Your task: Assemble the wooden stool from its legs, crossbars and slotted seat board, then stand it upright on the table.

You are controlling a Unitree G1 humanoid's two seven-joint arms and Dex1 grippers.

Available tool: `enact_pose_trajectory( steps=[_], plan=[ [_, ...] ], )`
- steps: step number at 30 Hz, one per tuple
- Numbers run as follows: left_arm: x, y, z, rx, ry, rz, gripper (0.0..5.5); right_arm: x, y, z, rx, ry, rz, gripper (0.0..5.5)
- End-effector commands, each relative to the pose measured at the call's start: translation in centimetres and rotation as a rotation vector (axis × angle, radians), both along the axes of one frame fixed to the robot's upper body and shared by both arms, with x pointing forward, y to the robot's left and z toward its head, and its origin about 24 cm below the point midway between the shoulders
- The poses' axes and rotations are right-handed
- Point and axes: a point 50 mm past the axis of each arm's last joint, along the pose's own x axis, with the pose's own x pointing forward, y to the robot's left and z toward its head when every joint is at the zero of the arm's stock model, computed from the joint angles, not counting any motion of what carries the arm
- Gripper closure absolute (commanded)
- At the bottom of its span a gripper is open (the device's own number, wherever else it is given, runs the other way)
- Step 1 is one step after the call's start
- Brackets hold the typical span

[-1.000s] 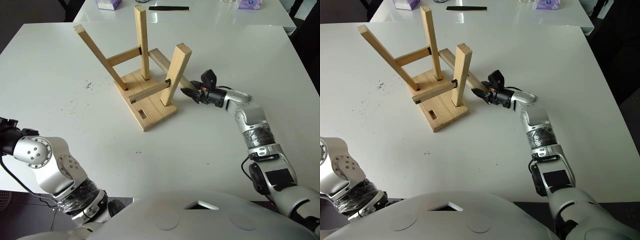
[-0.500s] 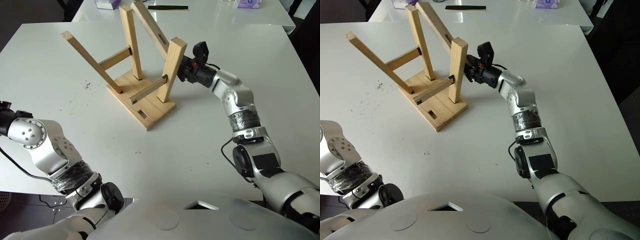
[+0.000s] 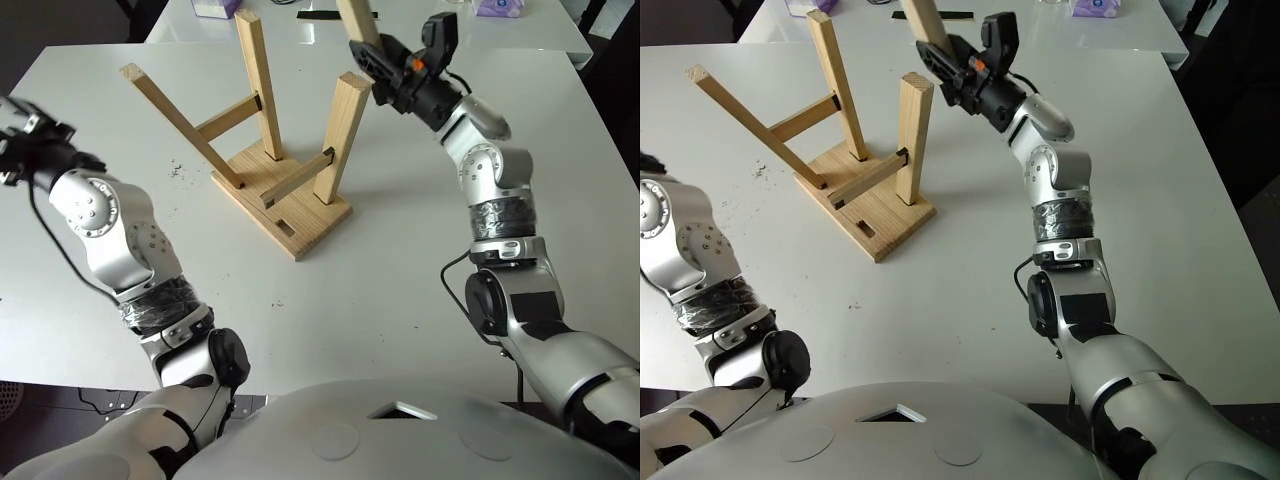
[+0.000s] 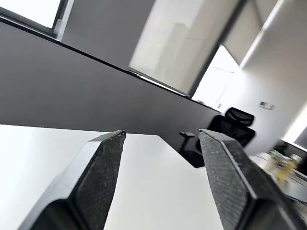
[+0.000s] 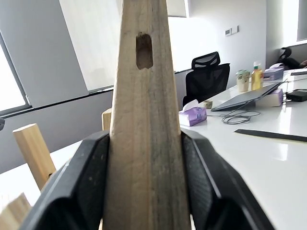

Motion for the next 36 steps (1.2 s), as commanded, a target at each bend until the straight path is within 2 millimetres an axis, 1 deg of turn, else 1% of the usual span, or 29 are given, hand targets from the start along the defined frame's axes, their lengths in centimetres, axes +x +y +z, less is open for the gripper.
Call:
enact_pose_trajectory(
  steps=[1,3,5,8,12,15,17,19,21,22,24,26,27,29,32,36],
  plan=[
    [-1.4,-1.2,-0.5,0.006,0.028,-0.122,2.66,0.1,-1.9,1.7,0.046,-0.015,-0.074,3.47],
    [-0.7,-2.2,-0.3,-0.004,0.015,-0.233,2.66,-0.4,-3.8,2.6,0.063,-0.036,-0.133,3.47],
    [-0.2,-3.3,0.4,0.048,-0.003,-0.333,2.66,-0.8,-5.2,3.4,0.074,-0.054,-0.157,3.47],
    [0.0,-4.6,1.8,0.112,-0.059,-0.478,2.66,-1.9,-6.5,4.2,0.081,-0.071,-0.133,3.47],
    [-0.6,-5.2,3.5,0.085,-0.145,-0.647,2.66,-3.0,-7.4,4.5,0.092,-0.056,-0.018,3.47],
    [-1.1,-6.0,5.4,0.126,-0.189,-0.826,2.66,-4.5,-7.1,4.8,0.094,-0.069,0.099,3.47],
    [-1.7,-7.5,6.9,0.164,-0.238,-1.010,2.66,-5.9,-6.6,5.4,0.089,-0.099,0.213,3.47],
    [-2.1,-8.7,7.8,0.173,-0.281,-1.188,2.66,-7.5,-6.1,5.8,0.073,-0.125,0.307,3.47],
    [-2.5,-9.9,8.2,0.166,-0.313,-1.369,2.66,-9.0,-5.7,6.1,0.056,-0.138,0.408,3.47],
    [-2.7,-10.3,8.3,0.158,-0.322,-1.444,2.47,-9.6,-5.5,6.3,0.050,-0.142,0.453,3.47],
    [-2.6,-10.9,8.4,0.121,-0.337,-1.560,2.28,-10.5,-5.1,6.7,0.031,-0.150,0.518,3.47],
    [-2.2,-10.9,8.4,0.078,-0.333,-1.646,2.03,-11.0,-4.9,6.9,0.016,-0.150,0.553,3.47],
    [-2.2,-11.1,8.5,0.063,-0.326,-1.693,1.85,-11.2,-4.9,7.0,0.012,-0.146,0.569,3.47],
    [-2.5,-11.4,8.6,0.055,-0.315,-1.776,1.69,-11.2,-4.9,6.9,-0.002,-0.135,0.586,3.47],
    [-2.7,-11.3,8.8,0.052,-0.297,-1.862,1.69,-11.5,-4.6,6.5,-0.038,-0.118,0.618,3.47],
    [-3.3,-11.9,8.8,0.056,-0.253,-1.988,1.69,-11.5,-4.4,5.9,-0.054,-0.082,0.656,3.47]
  ],
)
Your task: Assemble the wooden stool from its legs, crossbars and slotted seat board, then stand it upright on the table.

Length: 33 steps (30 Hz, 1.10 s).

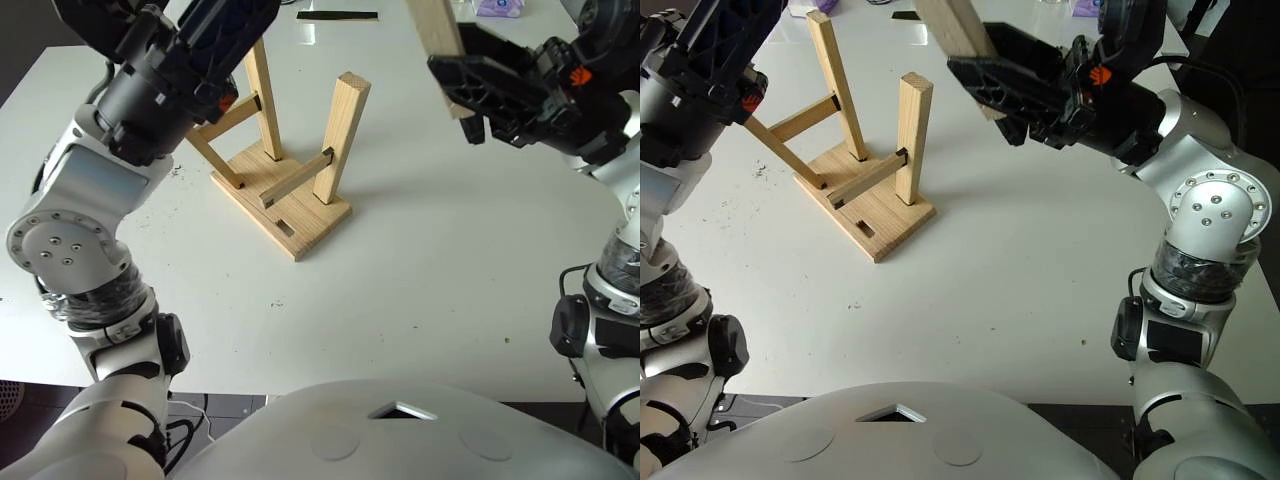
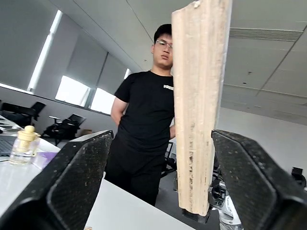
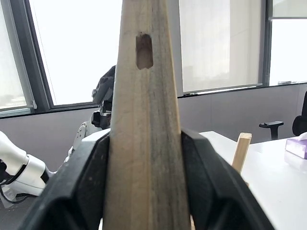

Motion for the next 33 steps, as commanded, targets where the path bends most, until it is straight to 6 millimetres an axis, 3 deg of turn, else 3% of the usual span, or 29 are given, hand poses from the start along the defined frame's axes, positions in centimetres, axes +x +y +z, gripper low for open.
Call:
enact_pose_trajectory(
  steps=[1,10,21,25,33],
  plan=[
    [-0.6,-0.9,0.3,0.067,0.002,-0.136,1.69,-0.3,0.0,-0.3,-0.041,0.017,0.051,3.47],
    [0.4,-1.9,0.7,0.114,-0.007,-0.252,1.69,-0.9,0.3,-2.7,-0.103,0.079,0.119,3.47],
    [0.8,-1.2,1.5,0.081,-0.064,-0.232,1.69,-1.6,-0.3,-3.3,-0.077,0.136,0.123,3.47],
    [0.8,-1.5,1.9,0.084,-0.084,-0.247,1.88,-1.8,0.0,-3.8,-0.107,0.137,0.136,3.47],
    [0.7,-1.9,1.6,0.113,-0.091,-0.266,3.14,-1.5,0.0,-3.6,-0.095,0.151,0.131,3.47]
  ],
)
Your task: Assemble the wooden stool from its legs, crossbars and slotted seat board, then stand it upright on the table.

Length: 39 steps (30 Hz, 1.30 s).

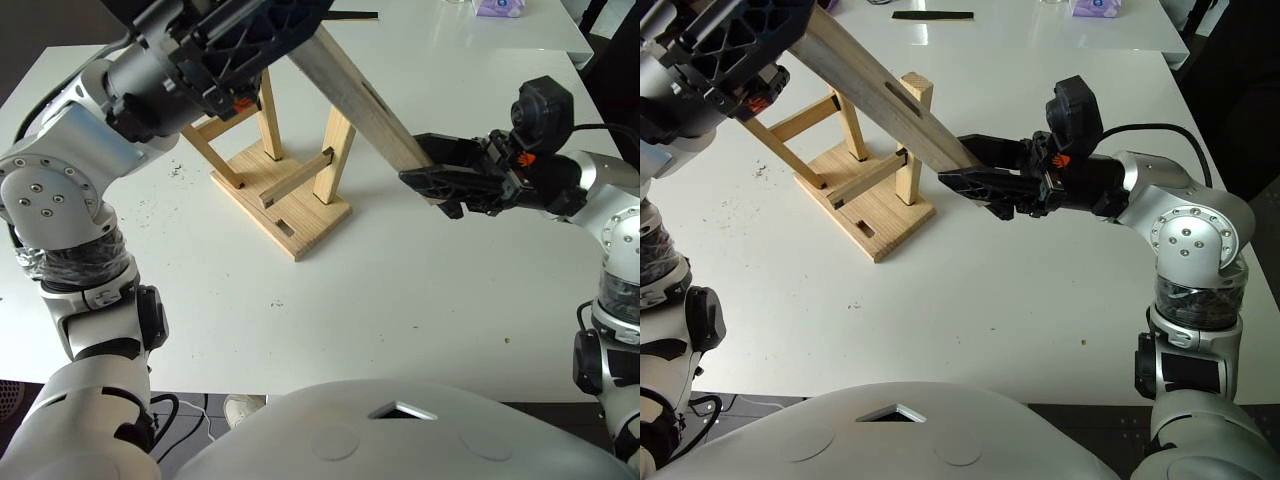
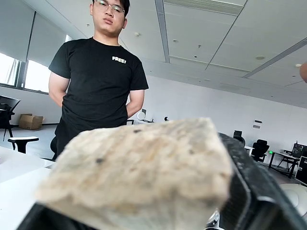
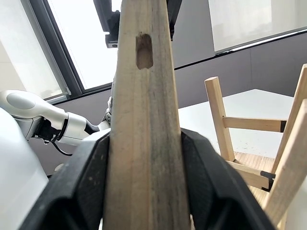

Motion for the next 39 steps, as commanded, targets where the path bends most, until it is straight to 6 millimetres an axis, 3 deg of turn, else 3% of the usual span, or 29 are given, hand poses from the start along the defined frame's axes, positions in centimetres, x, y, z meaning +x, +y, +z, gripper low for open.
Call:
enact_pose_trajectory(
  steps=[1,11,12,18,21,24,28,33,36,39],
  plan=[
    [-0.2,-0.2,0.1,0.024,-0.019,-0.013,3.30,0.2,-0.3,0.6,-0.005,-0.008,-0.019,3.47],
    [-0.3,-0.1,-0.2,0.027,-0.018,0.011,3.43,0.2,-0.3,0.5,0.019,-0.003,-0.063,3.47],
    [-0.2,-0.1,-0.3,0.032,-0.015,0.022,3.43,0.3,-0.3,0.4,0.024,-0.008,-0.072,3.11],
    [0.4,0.8,-0.7,0.043,-0.001,0.106,3.45,-0.2,-0.4,-0.3,0.008,-0.002,-0.099,2.21],
    [0.5,1.7,-1.4,0.064,0.002,0.149,3.45,-1.0,-0.7,-1.4,-0.045,0.012,-0.127,2.06],
    [0.5,3.8,-0.8,0.081,-0.039,0.263,3.45,-0.8,-1.9,-1.5,-0.068,-0.017,-0.217,2.06],
    [-0.2,8.4,1.3,0.148,-0.131,0.497,3.45,0.8,-5.7,-1.6,-0.089,-0.053,-0.481,2.06],
    [-2.1,12.7,-0.2,0.373,-0.064,0.640,3.45,3.8,-9.5,-7.0,-0.464,-0.097,-0.911,2.06],
    [-3.0,14.3,-1.2,0.489,-0.072,0.723,3.45,4.7,-9.3,-9.3,-0.517,-0.080,-1.017,2.06],
    [-3.5,14.4,-3.1,0.516,-0.045,0.731,3.45,5.7,-8.1,-10.0,-0.498,-0.070,-1.046,2.06]
  ],
)
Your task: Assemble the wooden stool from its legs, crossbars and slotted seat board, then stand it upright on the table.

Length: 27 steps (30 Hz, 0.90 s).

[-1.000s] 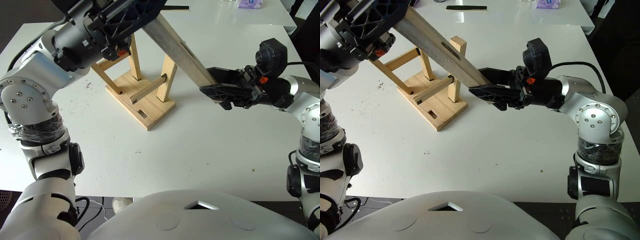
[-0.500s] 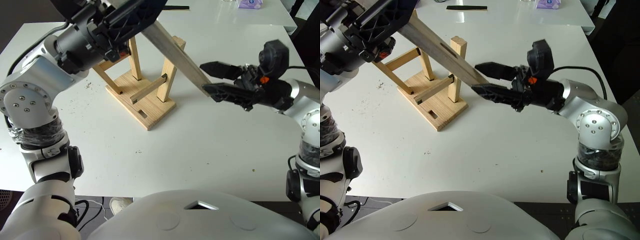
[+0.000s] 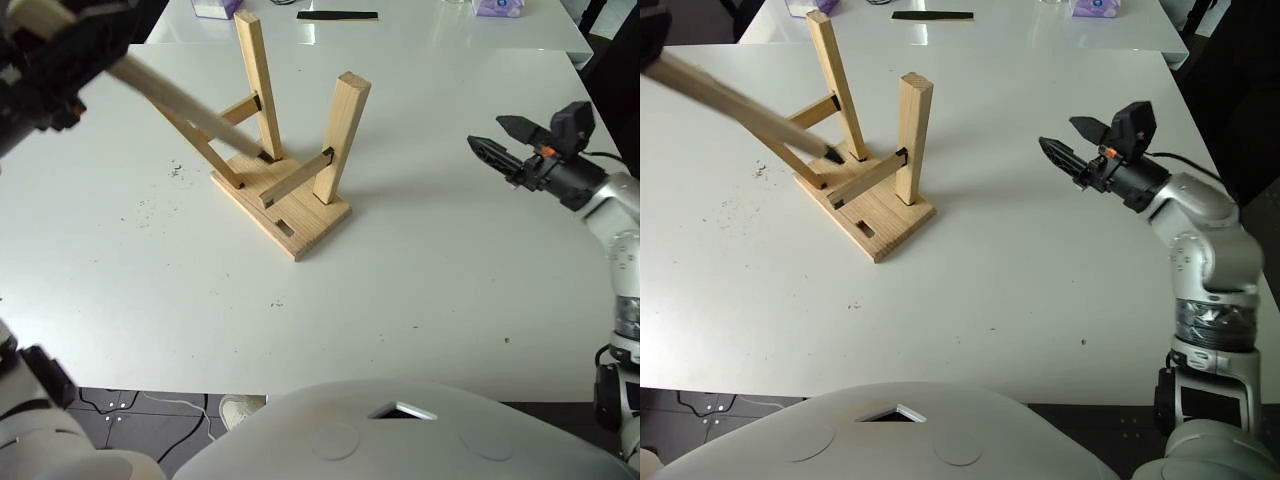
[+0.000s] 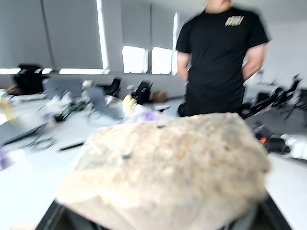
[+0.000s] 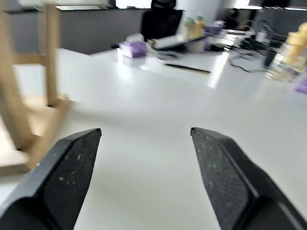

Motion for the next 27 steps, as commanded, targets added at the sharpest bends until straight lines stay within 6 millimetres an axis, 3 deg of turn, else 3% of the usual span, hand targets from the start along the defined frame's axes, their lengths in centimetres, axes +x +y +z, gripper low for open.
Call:
enact_pose_trajectory(
  steps=[1,7,12,18,27],
  plan=[
    [-0.8,-0.2,-2.3,0.053,0.029,0.014,3.45,1.7,2.0,-0.7,0.022,-0.027,-0.008,2.06],
    [-0.8,-2.1,-7.8,-0.038,0.089,0.012,3.45,4.4,4.2,-1.9,0.031,0.004,0.031,2.06],
    [-1.5,-3.6,-8.7,-0.068,0.064,-0.003,3.45,5.0,3.8,-2.0,0.048,0.026,0.042,2.06],
    [-1.9,-4.8,-8.0,-0.071,0.034,-0.057,3.45,4.6,3.4,-2.8,0.058,0.048,0.028,2.06],
    [-0.9,-5.0,-11.2,-0.041,0.160,-0.075,3.45,5.3,4.0,-2.6,0.070,0.027,0.022,2.06]
  ],
)
